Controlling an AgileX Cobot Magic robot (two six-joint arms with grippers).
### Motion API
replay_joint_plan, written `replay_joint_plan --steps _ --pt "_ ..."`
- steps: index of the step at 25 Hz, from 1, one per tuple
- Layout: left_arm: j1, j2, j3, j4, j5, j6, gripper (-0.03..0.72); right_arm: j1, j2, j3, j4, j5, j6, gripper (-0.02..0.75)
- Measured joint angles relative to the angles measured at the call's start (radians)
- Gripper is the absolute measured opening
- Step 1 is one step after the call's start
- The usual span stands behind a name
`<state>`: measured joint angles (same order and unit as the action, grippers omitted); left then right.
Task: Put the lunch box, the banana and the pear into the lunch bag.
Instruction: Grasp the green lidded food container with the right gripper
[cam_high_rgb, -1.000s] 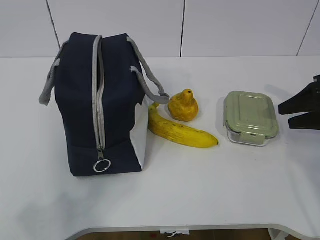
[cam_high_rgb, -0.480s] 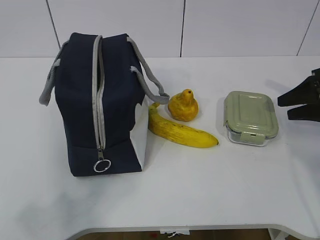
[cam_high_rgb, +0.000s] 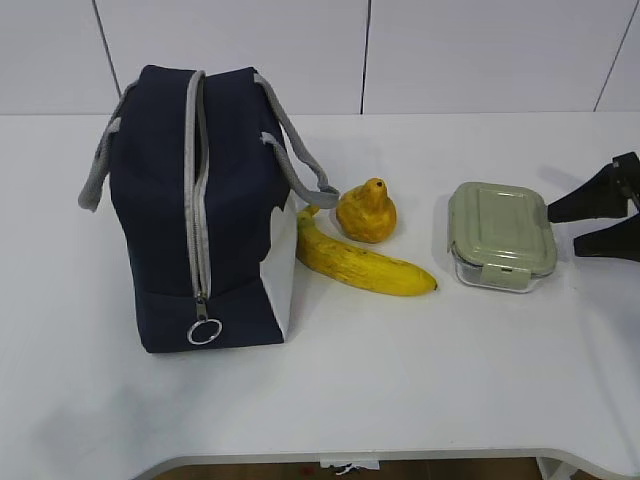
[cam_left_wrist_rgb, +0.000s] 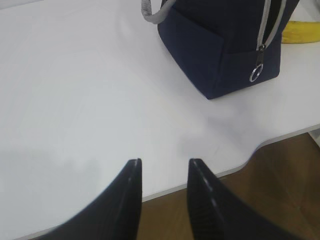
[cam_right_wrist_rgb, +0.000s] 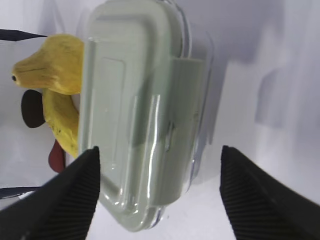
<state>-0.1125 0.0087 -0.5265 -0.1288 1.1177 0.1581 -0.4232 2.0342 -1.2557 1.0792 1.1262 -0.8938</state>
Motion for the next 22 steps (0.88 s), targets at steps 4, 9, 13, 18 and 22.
replay_joint_plan --steps 4,9,13,18,22 --pt "0.0 0.0 0.0 0.0 0.0 0.0 0.239 0.0 0.03 -0.013 0.056 0.003 -0.029 0.575" --pt "0.0 0.0 0.0 0.0 0.0 -0.009 0.239 0.0 0.08 -0.039 0.09 0.025 -0.036 0.574" --pt "0.0 0.0 0.0 0.0 0.0 -0.013 0.239 0.0 0.088 -0.043 0.107 0.029 -0.044 0.574" --pt "0.0 0.0 0.0 0.0 0.0 -0.015 0.239 0.006 0.107 -0.046 0.123 0.029 -0.054 0.574" --pt "0.0 0.0 0.0 0.0 0.0 -0.017 0.239 0.006 0.13 -0.046 0.141 0.039 -0.054 0.574"
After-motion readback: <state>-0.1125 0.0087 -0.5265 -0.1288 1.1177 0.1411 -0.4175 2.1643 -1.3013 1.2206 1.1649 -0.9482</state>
